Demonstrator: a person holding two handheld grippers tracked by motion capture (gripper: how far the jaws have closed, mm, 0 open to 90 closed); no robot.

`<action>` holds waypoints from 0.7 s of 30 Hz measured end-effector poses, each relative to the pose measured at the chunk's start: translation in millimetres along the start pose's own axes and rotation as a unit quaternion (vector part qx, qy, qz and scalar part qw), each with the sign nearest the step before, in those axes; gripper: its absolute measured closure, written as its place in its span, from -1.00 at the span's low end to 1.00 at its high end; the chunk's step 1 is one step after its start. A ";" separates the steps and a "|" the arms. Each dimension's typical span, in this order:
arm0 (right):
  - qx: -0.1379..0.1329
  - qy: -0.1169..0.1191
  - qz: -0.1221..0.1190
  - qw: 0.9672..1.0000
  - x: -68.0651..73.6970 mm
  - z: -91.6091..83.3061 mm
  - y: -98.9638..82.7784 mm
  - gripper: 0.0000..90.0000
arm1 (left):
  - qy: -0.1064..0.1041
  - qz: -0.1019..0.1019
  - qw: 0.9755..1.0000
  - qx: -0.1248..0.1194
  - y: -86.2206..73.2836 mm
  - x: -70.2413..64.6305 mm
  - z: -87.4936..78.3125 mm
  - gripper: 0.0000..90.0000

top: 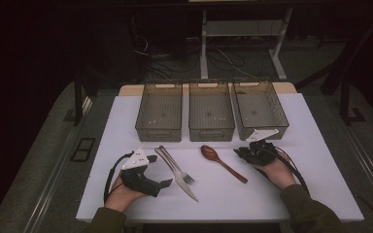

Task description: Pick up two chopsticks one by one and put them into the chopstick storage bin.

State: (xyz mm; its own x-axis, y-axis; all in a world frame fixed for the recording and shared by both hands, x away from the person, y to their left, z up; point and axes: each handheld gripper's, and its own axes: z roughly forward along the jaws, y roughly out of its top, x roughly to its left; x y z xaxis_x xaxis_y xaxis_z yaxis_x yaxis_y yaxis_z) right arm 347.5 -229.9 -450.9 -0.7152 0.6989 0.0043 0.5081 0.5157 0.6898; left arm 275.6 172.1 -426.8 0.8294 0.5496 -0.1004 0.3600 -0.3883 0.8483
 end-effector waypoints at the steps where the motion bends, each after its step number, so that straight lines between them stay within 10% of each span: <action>1: -0.001 0.004 -0.006 1.000 0.7 0.4 0.3 0.71 | 0.000 0.000 1.000 0.000 0.1 -0.1 0.0 -1.00; 9: -0.007 0.038 -0.043 0.998 14.9 6.9 6.3 0.72 | 0.000 0.001 1.000 -0.001 -0.1 0.2 -0.3 -1.00; 21: -0.038 0.057 0.002 0.998 6.5 -12.2 5.4 0.22 | -0.004 0.000 1.000 -0.002 -0.3 0.2 -1.2 -0.97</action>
State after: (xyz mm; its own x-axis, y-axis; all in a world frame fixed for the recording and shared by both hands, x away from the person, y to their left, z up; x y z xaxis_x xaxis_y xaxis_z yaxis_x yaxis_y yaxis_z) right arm 339.7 -228.6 -438.3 -0.7653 0.6377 0.0876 0.4768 0.4702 0.7426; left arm 275.1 173.3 -426.5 0.8328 0.5434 -0.1055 0.3588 -0.3846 0.8505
